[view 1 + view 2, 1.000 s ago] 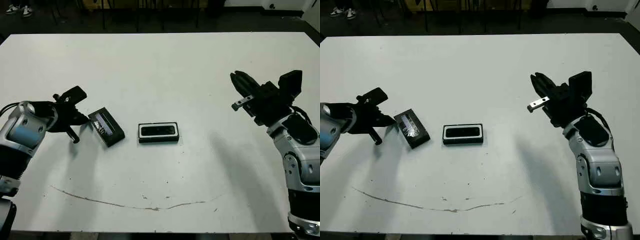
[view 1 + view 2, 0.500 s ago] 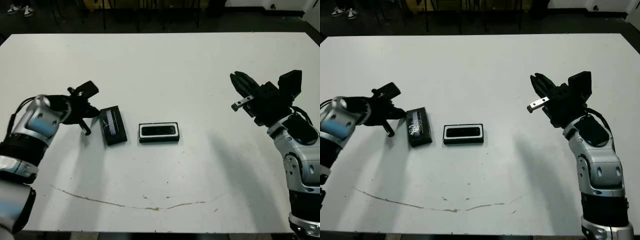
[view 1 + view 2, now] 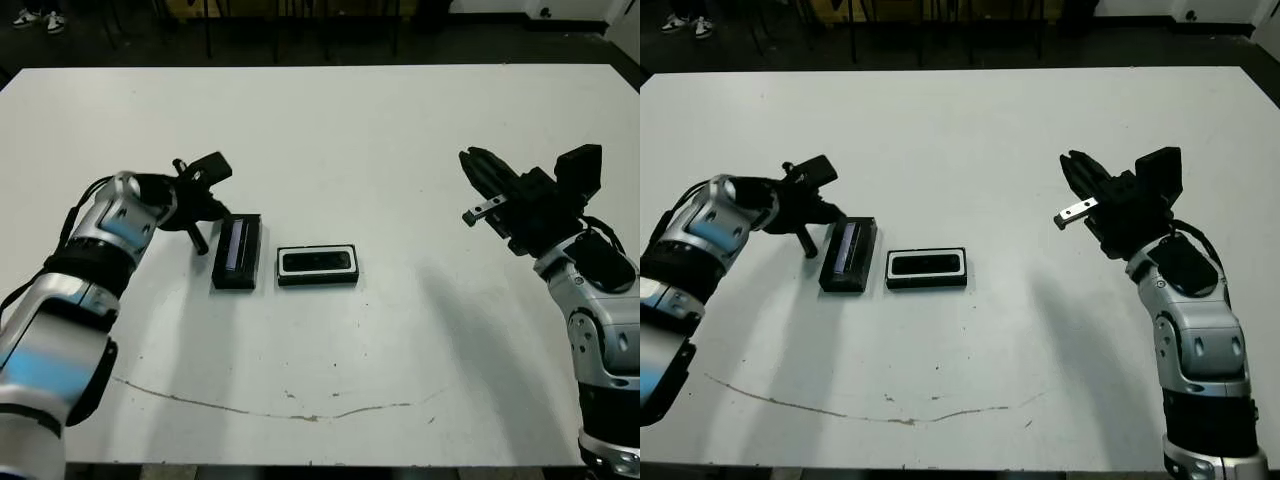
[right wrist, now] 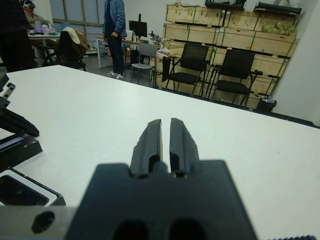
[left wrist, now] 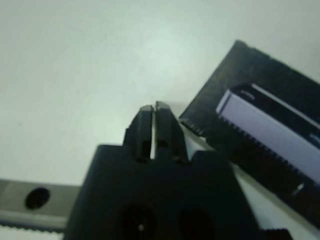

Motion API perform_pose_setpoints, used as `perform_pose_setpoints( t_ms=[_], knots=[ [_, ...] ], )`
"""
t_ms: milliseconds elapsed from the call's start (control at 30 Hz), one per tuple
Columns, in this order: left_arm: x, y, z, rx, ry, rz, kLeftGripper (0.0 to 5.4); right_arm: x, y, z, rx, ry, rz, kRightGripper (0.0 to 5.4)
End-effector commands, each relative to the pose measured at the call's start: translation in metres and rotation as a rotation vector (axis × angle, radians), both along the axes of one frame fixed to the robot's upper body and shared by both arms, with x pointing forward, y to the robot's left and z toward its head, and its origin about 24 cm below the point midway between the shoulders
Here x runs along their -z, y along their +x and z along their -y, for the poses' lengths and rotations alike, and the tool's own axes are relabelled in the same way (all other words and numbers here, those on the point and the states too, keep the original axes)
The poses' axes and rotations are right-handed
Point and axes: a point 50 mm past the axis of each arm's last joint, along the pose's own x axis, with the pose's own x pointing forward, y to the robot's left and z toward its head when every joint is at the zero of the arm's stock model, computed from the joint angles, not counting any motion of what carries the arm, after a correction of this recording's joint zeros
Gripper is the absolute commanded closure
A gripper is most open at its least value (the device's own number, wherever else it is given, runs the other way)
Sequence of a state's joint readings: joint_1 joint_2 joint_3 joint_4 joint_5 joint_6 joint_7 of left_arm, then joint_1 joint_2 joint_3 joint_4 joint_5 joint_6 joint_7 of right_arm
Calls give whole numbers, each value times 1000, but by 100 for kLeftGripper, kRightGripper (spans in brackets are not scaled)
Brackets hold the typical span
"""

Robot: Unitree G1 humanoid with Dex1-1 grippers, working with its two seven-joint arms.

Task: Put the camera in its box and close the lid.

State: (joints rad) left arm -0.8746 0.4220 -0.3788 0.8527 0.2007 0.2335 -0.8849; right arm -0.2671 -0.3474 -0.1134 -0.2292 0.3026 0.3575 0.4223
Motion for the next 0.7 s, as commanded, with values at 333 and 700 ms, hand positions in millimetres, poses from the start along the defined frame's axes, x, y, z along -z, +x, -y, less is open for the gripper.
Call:
perform_pose_setpoints(
  t_ms=[333,700],
  knots=[
    [1,-3,-14,11,-12,-67,540,6,-1,2,5,-6,-45,539],
    [-63,-3,-58,-62,100,190,540,9,0,3,1,13,-55,539]
  ],
)
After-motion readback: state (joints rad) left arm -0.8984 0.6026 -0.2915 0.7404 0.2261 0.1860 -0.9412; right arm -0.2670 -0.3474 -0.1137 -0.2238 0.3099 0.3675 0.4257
